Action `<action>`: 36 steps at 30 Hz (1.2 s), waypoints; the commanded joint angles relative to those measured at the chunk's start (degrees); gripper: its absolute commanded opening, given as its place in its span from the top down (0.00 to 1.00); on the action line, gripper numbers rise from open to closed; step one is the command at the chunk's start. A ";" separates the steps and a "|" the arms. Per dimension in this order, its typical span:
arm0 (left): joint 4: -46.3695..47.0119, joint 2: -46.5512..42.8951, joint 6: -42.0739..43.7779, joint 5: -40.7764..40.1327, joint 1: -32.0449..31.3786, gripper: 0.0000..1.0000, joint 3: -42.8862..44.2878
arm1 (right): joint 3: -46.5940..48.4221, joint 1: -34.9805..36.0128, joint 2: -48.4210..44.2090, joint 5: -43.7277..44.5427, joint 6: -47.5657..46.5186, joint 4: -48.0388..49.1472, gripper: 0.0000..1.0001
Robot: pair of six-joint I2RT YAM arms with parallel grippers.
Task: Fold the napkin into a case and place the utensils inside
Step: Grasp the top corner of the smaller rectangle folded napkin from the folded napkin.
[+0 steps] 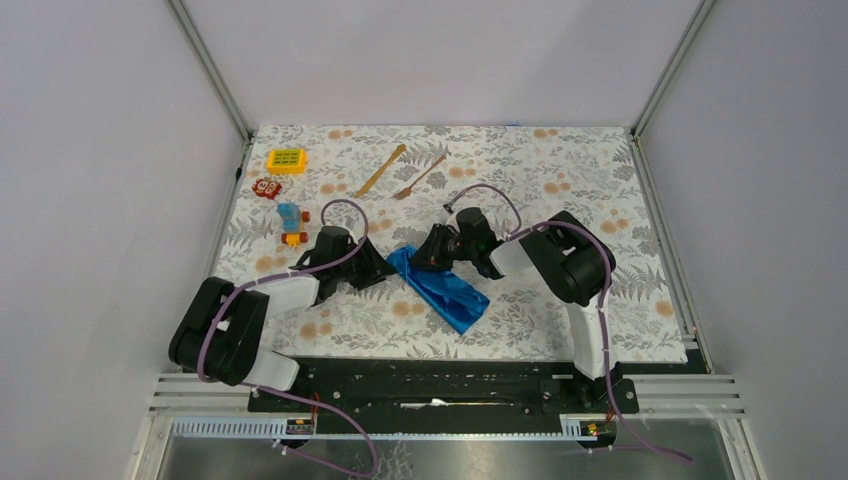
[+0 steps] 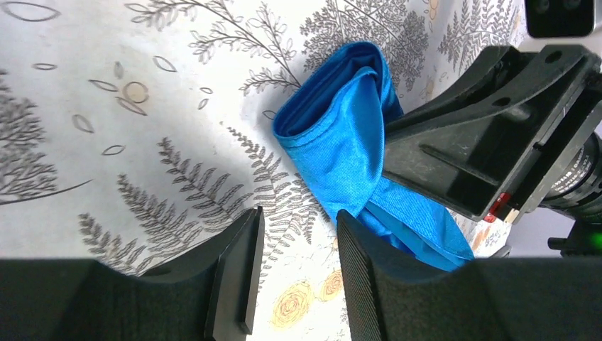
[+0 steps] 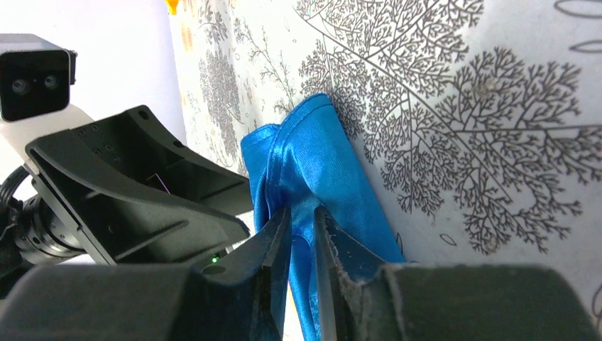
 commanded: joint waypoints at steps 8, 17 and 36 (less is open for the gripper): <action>0.39 4.36 1.30 0.30 2.24 0.58 1.49 | -1.28 -0.77 -5.55 -1.41 -0.21 0.18 0.82; 1.78 7.17 1.17 0.06 2.15 0.57 2.11 | 2.25 0.86 -0.09 -2.89 1.55 2.45 0.89; -1.80 2.69 2.81 -1.44 2.45 0.56 0.26 | -2.19 -0.23 -1.36 -0.99 2.89 5.30 0.76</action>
